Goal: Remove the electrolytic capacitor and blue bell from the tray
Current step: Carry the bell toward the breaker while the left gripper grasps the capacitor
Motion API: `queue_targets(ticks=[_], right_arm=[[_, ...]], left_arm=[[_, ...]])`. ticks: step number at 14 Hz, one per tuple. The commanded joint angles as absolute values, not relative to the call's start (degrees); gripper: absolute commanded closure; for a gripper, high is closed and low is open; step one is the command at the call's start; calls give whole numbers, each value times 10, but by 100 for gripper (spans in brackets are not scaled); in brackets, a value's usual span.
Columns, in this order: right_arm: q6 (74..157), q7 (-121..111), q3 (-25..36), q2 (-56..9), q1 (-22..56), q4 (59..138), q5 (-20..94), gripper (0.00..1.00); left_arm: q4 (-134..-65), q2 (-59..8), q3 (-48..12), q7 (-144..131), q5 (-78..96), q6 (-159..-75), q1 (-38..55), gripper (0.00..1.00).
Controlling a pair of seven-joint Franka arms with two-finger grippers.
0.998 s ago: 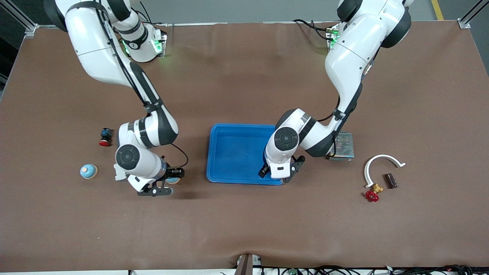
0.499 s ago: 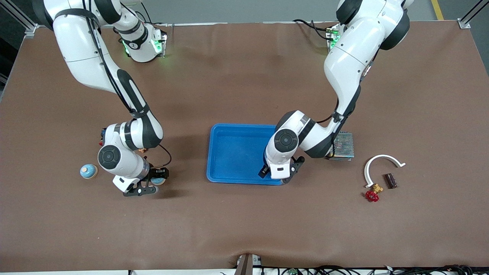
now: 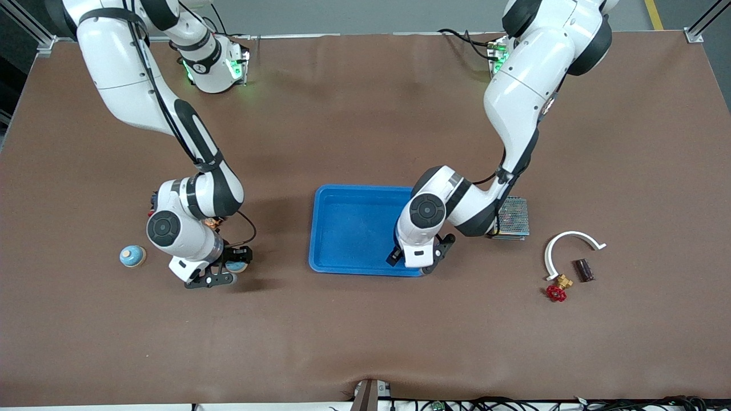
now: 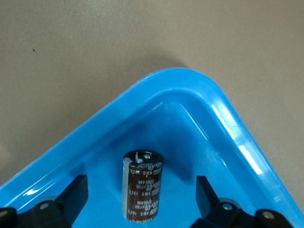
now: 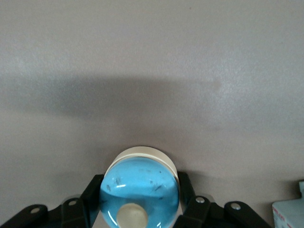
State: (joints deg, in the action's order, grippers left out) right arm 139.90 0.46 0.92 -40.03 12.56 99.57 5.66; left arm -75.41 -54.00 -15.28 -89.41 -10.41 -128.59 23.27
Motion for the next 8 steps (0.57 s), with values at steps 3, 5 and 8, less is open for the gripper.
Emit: queue_targets(ticks=[3,5,8], right_arm=[[1404,-8,-4,-365,114,1045,65,100],[1404,-8,-4,-364,113,1048,65,100],[1404,0,-4,-365,111,1046,86,56]], left_arm=[[-745,-545,-149,-918,-119,-1293,238,4],[-745,-545,-149,-919,-119,-1293,238,29],[-745,-545,-149,-919,-119,-1293,238,54]])
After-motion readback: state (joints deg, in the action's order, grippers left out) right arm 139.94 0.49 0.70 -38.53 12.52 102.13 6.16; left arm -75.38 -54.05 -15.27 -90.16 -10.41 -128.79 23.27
